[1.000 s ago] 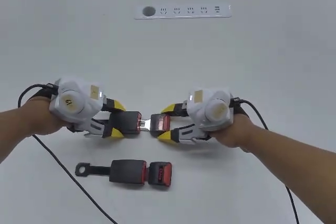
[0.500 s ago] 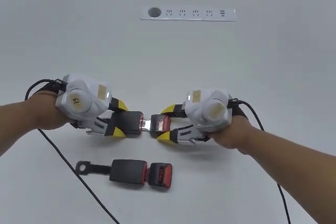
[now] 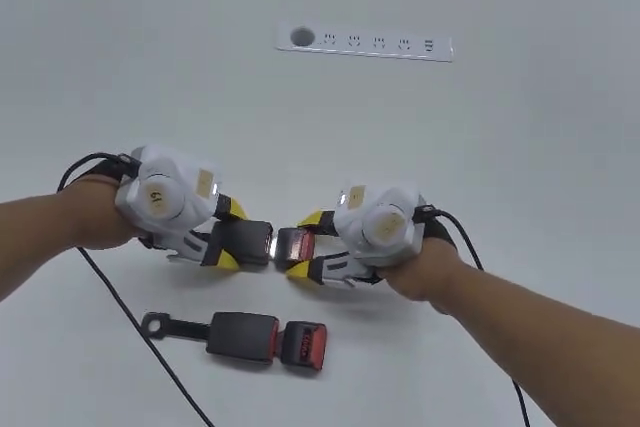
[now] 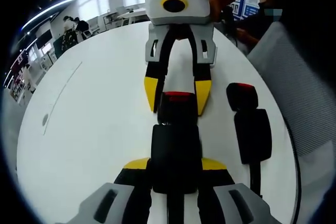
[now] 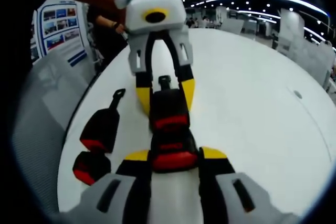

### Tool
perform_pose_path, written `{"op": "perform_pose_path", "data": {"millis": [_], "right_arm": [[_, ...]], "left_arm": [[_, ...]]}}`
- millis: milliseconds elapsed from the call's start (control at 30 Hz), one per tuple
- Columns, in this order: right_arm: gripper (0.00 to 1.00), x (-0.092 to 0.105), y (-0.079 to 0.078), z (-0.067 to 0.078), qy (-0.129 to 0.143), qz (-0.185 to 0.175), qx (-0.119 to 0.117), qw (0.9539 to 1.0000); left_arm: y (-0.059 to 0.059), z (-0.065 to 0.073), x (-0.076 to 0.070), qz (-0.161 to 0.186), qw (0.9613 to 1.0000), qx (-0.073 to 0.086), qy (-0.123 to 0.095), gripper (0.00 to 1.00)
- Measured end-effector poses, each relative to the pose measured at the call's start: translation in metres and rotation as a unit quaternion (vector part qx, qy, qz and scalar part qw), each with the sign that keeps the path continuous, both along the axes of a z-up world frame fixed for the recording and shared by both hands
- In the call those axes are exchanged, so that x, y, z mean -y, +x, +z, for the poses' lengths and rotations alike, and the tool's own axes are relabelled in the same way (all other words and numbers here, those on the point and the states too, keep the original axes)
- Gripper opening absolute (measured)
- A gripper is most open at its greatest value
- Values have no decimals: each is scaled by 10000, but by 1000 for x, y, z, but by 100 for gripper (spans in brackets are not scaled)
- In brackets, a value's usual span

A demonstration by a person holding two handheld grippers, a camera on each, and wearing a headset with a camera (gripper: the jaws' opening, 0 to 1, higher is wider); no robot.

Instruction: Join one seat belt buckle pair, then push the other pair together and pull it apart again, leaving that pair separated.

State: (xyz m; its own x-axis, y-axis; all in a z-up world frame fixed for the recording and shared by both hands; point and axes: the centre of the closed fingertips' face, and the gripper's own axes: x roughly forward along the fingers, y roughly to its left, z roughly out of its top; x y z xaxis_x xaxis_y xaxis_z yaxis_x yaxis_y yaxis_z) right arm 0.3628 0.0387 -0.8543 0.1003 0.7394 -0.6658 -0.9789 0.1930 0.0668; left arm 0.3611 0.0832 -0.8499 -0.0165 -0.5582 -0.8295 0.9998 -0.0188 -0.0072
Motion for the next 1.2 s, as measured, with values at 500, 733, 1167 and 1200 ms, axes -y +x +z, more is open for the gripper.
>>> {"op": "perform_pose_path", "data": {"millis": [500, 733, 1167, 1200], "right_arm": [[34, 1, 2, -1, -288, 25, 124, 9995], [35, 1, 3, -1, -350, 32, 167, 9992], [35, 2, 3, -1, -349, 30, 199, 9992], [35, 2, 3, -1, -315, 5, 183, 9993]], "left_arm": [[0, 0, 1, -57, 10000, 11, 34, 34], [1, 1, 1, -72, 10000, 18, 61, 34], [1, 1, 1, -76, 10000, -4, 3, 35], [0, 1, 1, -71, 10000, -6, -10, 35]]}}
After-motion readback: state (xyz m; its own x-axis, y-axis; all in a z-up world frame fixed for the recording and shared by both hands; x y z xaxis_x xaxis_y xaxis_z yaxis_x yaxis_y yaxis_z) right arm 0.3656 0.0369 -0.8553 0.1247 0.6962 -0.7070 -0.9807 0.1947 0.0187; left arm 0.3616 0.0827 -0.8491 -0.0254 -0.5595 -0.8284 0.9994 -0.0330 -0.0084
